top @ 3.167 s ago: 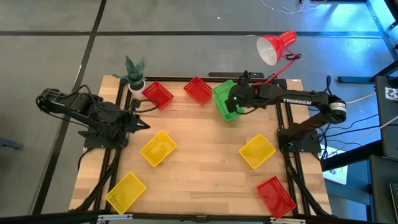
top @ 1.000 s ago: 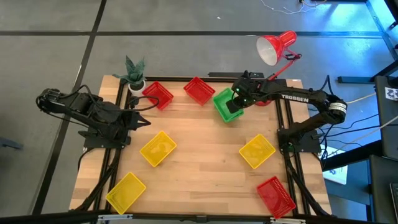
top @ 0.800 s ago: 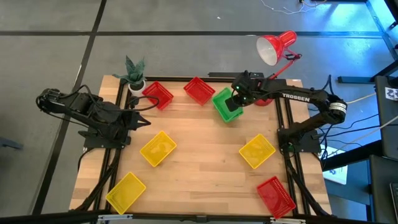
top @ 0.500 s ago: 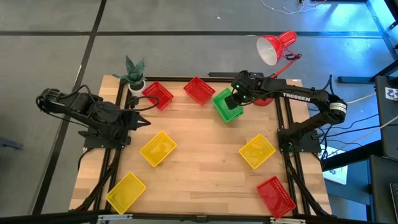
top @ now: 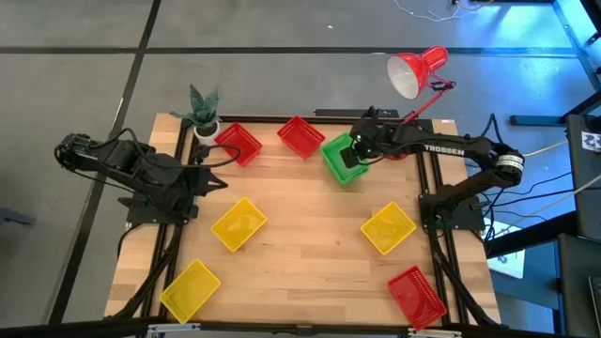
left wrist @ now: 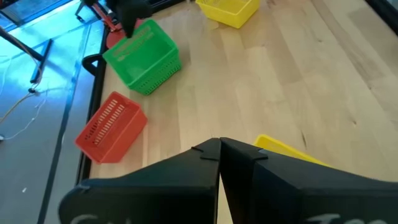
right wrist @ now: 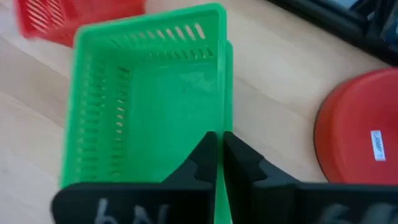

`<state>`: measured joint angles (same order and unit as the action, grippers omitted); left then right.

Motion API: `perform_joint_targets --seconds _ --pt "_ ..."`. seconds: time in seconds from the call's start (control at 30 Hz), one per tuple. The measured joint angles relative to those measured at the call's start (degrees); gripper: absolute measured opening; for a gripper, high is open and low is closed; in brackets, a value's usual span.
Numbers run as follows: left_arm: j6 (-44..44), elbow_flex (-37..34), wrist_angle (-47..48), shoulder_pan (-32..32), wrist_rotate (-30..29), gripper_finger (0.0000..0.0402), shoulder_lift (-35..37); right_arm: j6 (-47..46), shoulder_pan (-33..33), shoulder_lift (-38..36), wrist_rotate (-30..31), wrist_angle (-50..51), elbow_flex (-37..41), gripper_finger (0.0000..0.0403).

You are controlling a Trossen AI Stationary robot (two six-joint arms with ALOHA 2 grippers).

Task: Stack baskets by color
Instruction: Stack the bottom green bin on the top green bin

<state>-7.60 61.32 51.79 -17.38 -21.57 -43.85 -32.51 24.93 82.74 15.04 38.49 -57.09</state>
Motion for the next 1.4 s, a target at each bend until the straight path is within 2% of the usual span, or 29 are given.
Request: perform_joint_targets --seconds 0.17,0.47,0.7,1.0,1.23,1.4 --pt "0.00 0.00 0.01 -0.01 -0.40 0.0000 0.01 0.87 0.00 0.00 -0.12 -0.24 0.00 0.0011" --pt "0.04 0.00 0.02 0.01 -0.43 0.0000 0.01 4.42 -0.02 0.00 -0.13 -0.85 -5.04 0.0006" --pt "0.01 0.00 0.02 0.00 -0.43 0.0000 0.01 2.82 -0.02 -0.01 -2.89 -1.23 -1.80 0.0002" --pt "0.00 0.00 0.02 0.01 -0.45 0.0000 0.01 2.91 -0.02 -0.33 -4.65 -9.90 3.48 0.0009" --pt "0.02 0.00 0.02 -0.01 -0.45 0.0000 0.01 3.24 -0.02 0.00 -5.21 -9.67 1.34 0.0013" --pt "0.04 0.00 0.03 0.00 -0.45 0.0000 0.01 3.23 -0.02 0.18 -5.83 -9.16 0.71 0.0035"
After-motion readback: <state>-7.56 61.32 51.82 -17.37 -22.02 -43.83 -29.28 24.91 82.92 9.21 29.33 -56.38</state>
